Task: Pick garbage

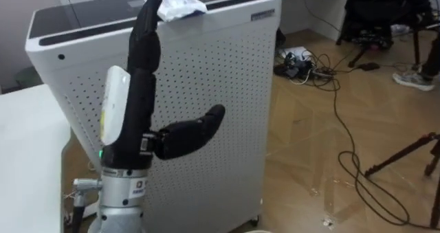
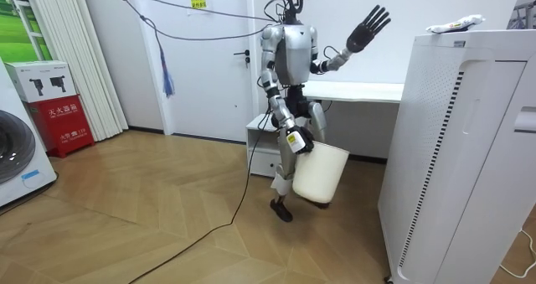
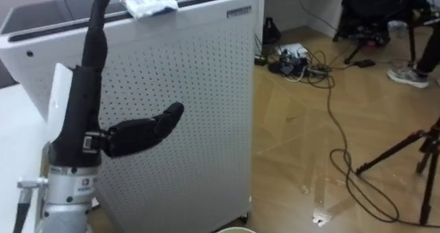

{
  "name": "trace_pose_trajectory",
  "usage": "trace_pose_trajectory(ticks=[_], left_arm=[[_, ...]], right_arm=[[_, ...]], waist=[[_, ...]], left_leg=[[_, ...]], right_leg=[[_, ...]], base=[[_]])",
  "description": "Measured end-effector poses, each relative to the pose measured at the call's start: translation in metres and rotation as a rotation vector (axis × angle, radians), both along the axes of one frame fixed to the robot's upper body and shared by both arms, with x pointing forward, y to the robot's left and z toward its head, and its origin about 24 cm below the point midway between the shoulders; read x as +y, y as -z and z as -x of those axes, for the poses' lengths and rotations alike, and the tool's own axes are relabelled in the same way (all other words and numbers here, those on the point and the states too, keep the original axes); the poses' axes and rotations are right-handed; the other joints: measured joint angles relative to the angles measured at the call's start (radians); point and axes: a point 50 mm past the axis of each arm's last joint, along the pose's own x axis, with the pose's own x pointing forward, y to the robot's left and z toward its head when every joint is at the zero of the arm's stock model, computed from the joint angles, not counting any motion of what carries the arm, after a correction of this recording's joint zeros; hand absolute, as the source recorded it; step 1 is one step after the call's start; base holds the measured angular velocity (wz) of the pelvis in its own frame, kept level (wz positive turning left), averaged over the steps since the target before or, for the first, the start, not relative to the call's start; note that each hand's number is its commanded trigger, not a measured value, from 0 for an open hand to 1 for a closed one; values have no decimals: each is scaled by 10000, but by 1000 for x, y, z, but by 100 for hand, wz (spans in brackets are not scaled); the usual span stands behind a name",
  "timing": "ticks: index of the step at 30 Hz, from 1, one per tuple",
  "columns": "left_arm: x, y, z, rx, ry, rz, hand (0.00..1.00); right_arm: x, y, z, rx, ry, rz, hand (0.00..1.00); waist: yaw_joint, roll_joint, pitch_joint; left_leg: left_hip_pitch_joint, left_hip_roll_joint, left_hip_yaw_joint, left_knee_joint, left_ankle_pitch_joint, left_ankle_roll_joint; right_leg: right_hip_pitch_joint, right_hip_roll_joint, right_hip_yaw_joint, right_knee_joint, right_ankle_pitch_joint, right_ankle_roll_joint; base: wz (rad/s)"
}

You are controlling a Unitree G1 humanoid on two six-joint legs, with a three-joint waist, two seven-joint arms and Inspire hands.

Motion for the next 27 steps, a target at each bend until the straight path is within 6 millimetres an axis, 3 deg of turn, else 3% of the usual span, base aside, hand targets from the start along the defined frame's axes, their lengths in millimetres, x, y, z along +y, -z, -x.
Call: trace_pose_trajectory(ticks=[1,3,5,7,10,13,15,17,19,20,21,23,24,25,27], left_arm=[[2,-1,1,-195,-199,59,0],[7,-4,5,-724,-592,77,0],[7,-7,7,-1002,-635,-113,0],[8,-10,9,-1219,-664,-147,0],[8,-15,12,-1754,-783,-339,0],[7,-17,13,-2104,-1011,-823,0],[4,-19,13,-2483,-1154,-1449,0],[3,-23,12,-2883,-1218,-1755,0],[2,-29,10,-3300,-1188,-1743,0],[1,-32,9,-3517,-1143,-1672,0],[0,-33,9,-3573,-1122,-1641,0],[1,-34,9,-3637,-1120,-1690,0],[0,-34,7,-3649,-1070,-1765,0],[-1,-33,7,-3585,-995,-1757,0],[-4,-32,7,-3552,-825,-1845,0]], right_arm=[[1,0,1,27,-24,-8,100],[0,-1,-1,-70,-56,-11,100],[0,-1,-2,-109,-13,57,100],[-1,-1,-2,-115,14,103,100],[2,-1,-2,-99,-158,124,100],[0,-2,-2,-128,-152,184,100],[3,-1,-2,-100,-224,158,100],[3,-1,-2,-112,-189,157,100],[2,-4,-6,-274,-244,174,100],[1,-6,-10,-436,-281,201,100],[1,-7,-12,-513,-311,213,100],[2,-10,-16,-705,-440,188,100],[3,-10,-16,-702,-581,195,100],[3,-9,-15,-656,-660,237,100],[4,-9,-16,-615,-859,221,100]], waist=[[14,48,-43],[-35,-109,-33],[5,-235,27],[98,-251,21],[246,-264,30],[186,-232,34],[115,-177,47],[-15,-139,76],[-88,63,77],[-182,219,169],[-203,291,190],[-354,408,240],[-434,359,235],[-535,429,227],[-582,457,146]], left_leg=[[32,-35,-17,24,156,200],[60,-227,36,159,281,381],[73,-309,52,299,126,569],[77,-334,101,504,-41,663],[50,-399,145,1010,-580,697],[191,-678,118,1489,-1228,828],[492,-851,171,1735,-1572,978],[744,-970,131,1834,-1800,1101],[850,-975,84,1856,-1933,1197],[905,-972,-37,1804,-1962,1243],[922,-952,-71,1729,-1960,1246],[932,-886,-174,1542,-1950,1248],[950,-897,-234,1518,-1975,1203],[985,-859,-398,1533,-1996,1165],[1153,-785,-565,1299,-1940,1037]], right_leg=[[-25,-37,-103,143,-102,129],[-38,-389,-707,296,-307,355],[61,-507,-823,230,-338,406],[177,-563,-858,90,-361,459],[322,-740,-879,230,-623,575],[441,-1145,-1150,1087,-1093,817],[127,-1533,-1234,2768,-1067,833],[-80,-1759,-1153,3635,-834,871],[-186,-1769,-1081,3957,-531,897],[-340,-1700,-941,4101,-529,905],[-438,-1637,-799,3892,-660,922],[-941,-1357,-752,2392,-942,830],[-1064,-1258,-717,1287,-292,888],[-1048,-1167,-681,1261,-30,881],[-712,-897,-694,757,29,859]], base=[[-32],[-9],[0],[-3],[1],[10],[13],[14],[2],[3],[3],[16],[34],[38],[17]])
